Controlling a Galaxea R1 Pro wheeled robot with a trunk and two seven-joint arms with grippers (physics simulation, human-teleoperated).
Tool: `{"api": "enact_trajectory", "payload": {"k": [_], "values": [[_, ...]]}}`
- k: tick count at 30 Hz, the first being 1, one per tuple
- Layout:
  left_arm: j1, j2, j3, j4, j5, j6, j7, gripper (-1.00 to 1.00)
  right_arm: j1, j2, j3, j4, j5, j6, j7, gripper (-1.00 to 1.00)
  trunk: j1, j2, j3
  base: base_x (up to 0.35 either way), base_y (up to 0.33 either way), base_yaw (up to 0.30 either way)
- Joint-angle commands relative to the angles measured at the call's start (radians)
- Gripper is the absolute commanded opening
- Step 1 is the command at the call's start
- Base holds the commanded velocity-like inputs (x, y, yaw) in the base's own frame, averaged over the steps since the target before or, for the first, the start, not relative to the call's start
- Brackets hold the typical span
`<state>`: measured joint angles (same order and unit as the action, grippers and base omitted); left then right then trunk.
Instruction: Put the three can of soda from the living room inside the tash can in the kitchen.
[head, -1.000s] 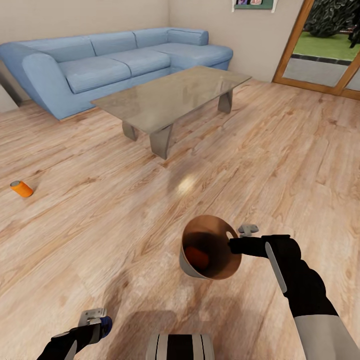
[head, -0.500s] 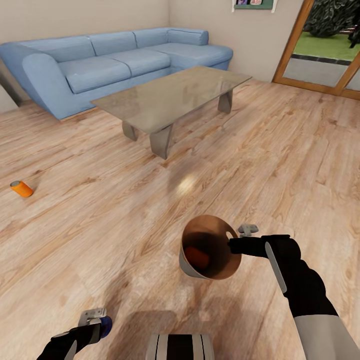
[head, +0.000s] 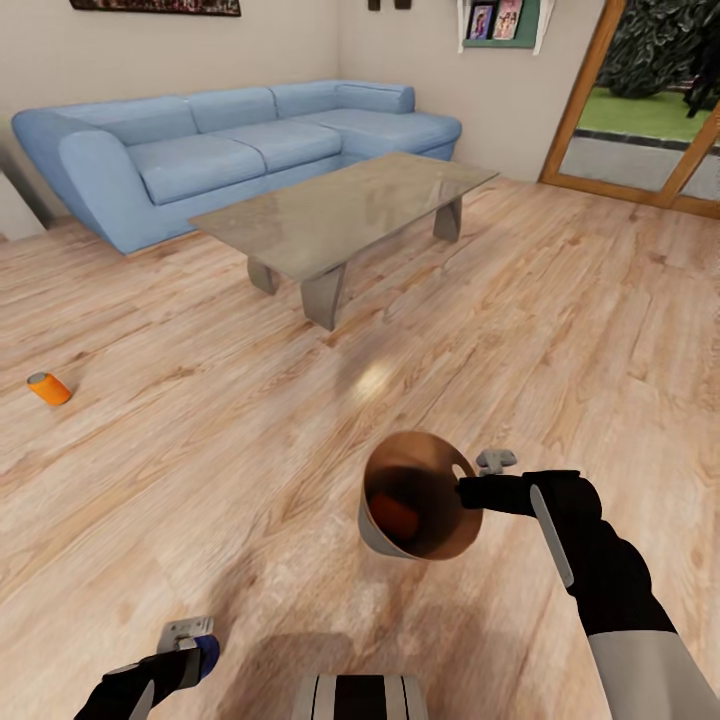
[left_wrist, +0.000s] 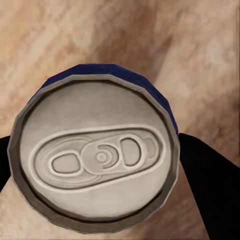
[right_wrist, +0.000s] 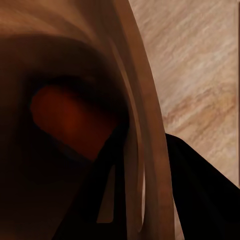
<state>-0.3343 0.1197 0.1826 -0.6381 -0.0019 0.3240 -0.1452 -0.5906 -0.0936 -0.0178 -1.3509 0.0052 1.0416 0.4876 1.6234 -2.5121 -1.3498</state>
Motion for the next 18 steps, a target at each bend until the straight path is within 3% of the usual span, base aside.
{"api": "enact_trajectory", "payload": {"k": [1, 18], "values": [[0.0, 0.0, 0.0, 0.0, -0.001, -0.001, 0.0, -1.0, 0.0, 0.0, 0.001, -0.001, -0.028, 0.006, -0.004, -1.0, 0.0, 0.0, 0.004, 0.0, 0.0, 0.0], [-0.012, 0.0, 0.0, -0.007, 0.005, 0.006, -0.006, -1.0, 0.0, 0.0, 0.001, -0.001, -0.027, 0.006, -0.004, -1.0, -0.008, 0.004, 0.07, 0.0, 0.0, 0.0]]}}
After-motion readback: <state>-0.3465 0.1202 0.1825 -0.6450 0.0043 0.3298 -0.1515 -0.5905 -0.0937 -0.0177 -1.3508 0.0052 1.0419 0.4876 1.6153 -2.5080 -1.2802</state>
